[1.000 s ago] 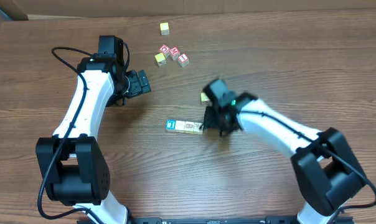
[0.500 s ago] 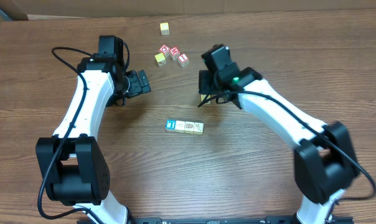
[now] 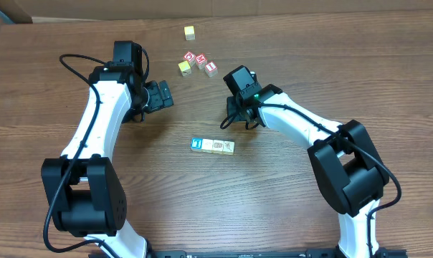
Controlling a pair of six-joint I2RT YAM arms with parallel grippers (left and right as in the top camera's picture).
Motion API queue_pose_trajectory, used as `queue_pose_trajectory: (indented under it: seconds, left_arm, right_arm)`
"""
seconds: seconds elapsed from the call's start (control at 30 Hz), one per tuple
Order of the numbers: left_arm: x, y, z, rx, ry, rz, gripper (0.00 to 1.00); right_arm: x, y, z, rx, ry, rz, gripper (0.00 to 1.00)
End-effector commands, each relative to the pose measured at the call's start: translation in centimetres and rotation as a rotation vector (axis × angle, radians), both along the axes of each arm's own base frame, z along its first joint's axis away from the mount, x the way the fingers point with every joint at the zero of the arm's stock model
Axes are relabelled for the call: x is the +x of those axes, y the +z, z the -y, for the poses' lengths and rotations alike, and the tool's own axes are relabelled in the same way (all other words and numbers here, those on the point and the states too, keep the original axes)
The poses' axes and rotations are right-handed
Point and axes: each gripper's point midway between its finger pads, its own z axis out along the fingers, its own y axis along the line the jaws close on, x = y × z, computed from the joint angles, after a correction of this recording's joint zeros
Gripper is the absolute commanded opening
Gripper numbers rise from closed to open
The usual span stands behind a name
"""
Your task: Flip 5 blocks
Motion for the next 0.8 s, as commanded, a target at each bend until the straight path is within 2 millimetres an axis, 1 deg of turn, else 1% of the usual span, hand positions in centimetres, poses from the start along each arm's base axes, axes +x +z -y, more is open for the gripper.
queue_pose_trajectory:
  seconds: [0.0,0.1,0.17,0.23,0.3,0.33,0.43,0.53,0.67,0.77]
  left_arm:
    - [0.3,0.1,0.0,-0.006,0.006,0.004,1.0]
    - [0.3,0.1,0.0,-0.006,0.006,0.004,1.0]
    - [0.3,0.1,0.0,-0.006,0.006,0.004,1.0]
    - [0.3,0.1,0.0,-0.006,0.006,0.004,1.0]
    - [0.3,0.1,0.0,-0.006,0.006,0.004,1.0]
    - [0.3,0.1,0.0,-0.006,0.006,0.004,1.0]
    - [0.3,0.1,0.0,-0.006,0.006,0.004,1.0]
    - [0.3,0.1,0.0,-0.006,0.006,0.004,1.0]
    - [0.3,0.1,0.0,-0.006,0.006,0.004,1.0]
    - [0.3,0.1,0.0,-0.006,0.006,0.004,1.0]
  right_arm:
    - [0.3,2.6,-0.3,0.016,0.004,0.042,0.28]
    - [0.0,6.3,-0.3,0.033,0.005,0.066,0.26]
    - [-0.8,9.3,-0.1,0.047,-0.001,0.072,0.24]
    - [-2.1,11.8,0.4,0.07,-0.027,0.067,0.22]
    - [-3.3,13.4,1.1,0.089,-0.074,0.053,0.21]
    - [-3.8,13.7,1.5,0.093,-0.099,0.04,0.2]
    - [-5.4,13.2,2.5,0.084,-0.183,-0.033,0.2]
    - [-6.7,11.5,3.2,0.055,-0.231,-0.097,0.2]
    - [-8.1,8.7,2.9,0.04,-0.231,-0.132,0.2]
    - [-9.5,6.4,2.2,0.044,-0.229,-0.156,0.2]
